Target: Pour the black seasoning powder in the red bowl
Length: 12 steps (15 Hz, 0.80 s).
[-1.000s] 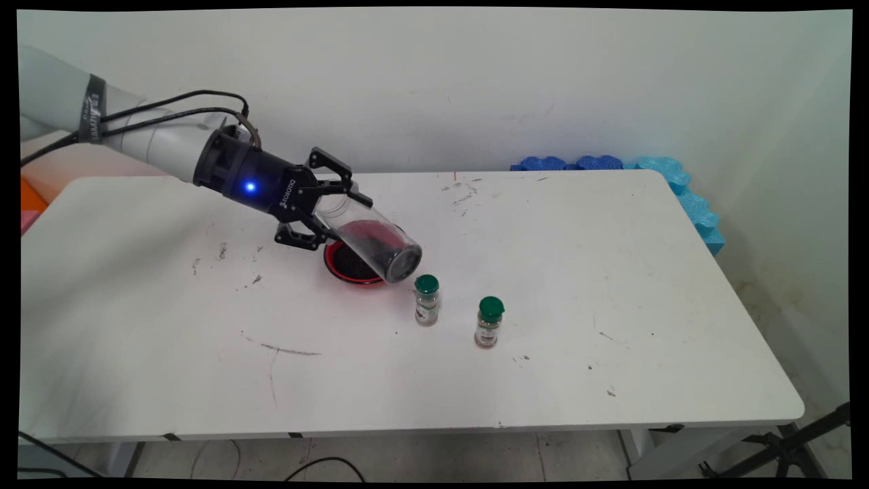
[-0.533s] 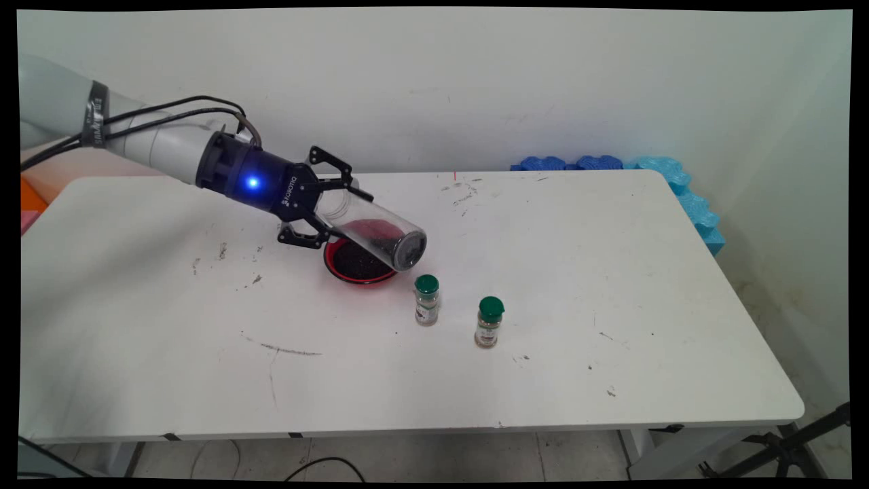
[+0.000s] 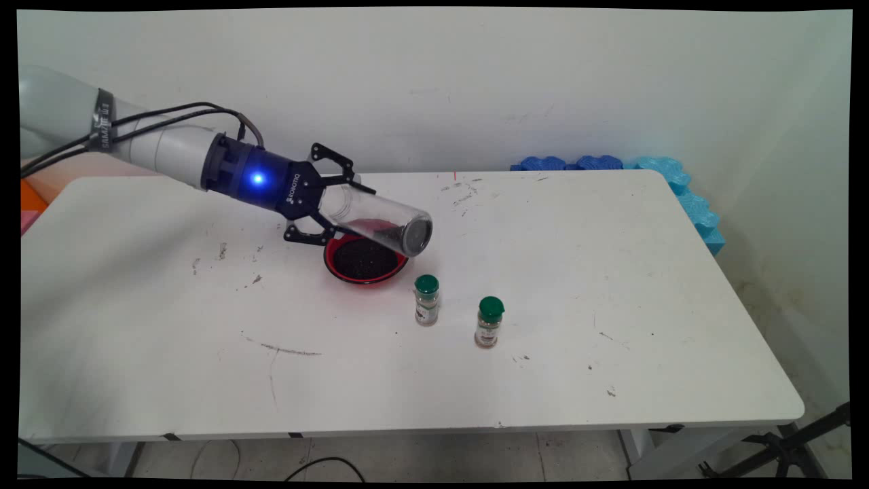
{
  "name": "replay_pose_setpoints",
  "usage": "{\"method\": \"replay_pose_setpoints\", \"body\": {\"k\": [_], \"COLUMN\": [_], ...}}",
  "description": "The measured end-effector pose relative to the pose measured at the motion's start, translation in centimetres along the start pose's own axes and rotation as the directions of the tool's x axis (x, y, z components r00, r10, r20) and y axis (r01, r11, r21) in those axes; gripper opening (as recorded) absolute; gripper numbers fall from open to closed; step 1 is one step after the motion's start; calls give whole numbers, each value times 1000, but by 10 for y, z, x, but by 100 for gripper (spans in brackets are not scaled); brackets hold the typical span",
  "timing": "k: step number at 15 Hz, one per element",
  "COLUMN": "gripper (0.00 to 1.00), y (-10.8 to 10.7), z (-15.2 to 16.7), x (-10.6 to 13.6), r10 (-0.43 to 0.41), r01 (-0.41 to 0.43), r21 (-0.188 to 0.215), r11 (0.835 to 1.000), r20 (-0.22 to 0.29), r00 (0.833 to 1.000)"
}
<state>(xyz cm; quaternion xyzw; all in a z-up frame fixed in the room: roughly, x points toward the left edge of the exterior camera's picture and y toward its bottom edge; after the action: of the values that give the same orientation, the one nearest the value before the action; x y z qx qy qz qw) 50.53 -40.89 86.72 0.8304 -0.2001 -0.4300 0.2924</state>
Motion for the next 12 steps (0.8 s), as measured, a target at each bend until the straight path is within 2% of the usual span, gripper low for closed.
{"method": "replay_pose_setpoints", "body": {"k": [5, 12], "gripper": [0, 0], "y": [-1, 0], "z": [4, 8], "x": [5, 10], "r10": [-79, -174], "r01": [79, 175], "r21": [-35, -86], "r11": [996, 981], "r20": [4, 15], "r00": [997, 985]}}
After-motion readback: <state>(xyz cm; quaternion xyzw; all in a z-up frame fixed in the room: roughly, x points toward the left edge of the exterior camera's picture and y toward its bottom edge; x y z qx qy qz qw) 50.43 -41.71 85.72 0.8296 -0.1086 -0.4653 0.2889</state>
